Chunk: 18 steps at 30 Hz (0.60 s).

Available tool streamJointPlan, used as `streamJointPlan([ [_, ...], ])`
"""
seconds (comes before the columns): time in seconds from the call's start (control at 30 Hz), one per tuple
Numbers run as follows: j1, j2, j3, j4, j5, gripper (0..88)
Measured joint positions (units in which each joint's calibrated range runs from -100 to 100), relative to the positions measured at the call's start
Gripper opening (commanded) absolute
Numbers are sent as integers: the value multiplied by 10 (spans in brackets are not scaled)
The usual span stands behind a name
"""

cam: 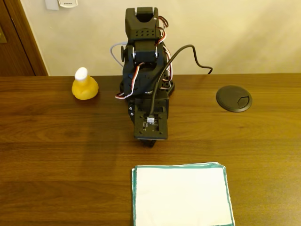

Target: Grab the yellow duck toy and put inside the green color rectangle box on the table

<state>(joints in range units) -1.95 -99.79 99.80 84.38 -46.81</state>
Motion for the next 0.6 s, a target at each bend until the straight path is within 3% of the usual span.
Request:
streamJointPlan([
  [0.4, 30, 0, 0, 1, -3, 8],
  [0.47, 30, 0, 0, 1, -3, 147],
  [0.6, 14, 0, -10, 1, -19, 159],
])
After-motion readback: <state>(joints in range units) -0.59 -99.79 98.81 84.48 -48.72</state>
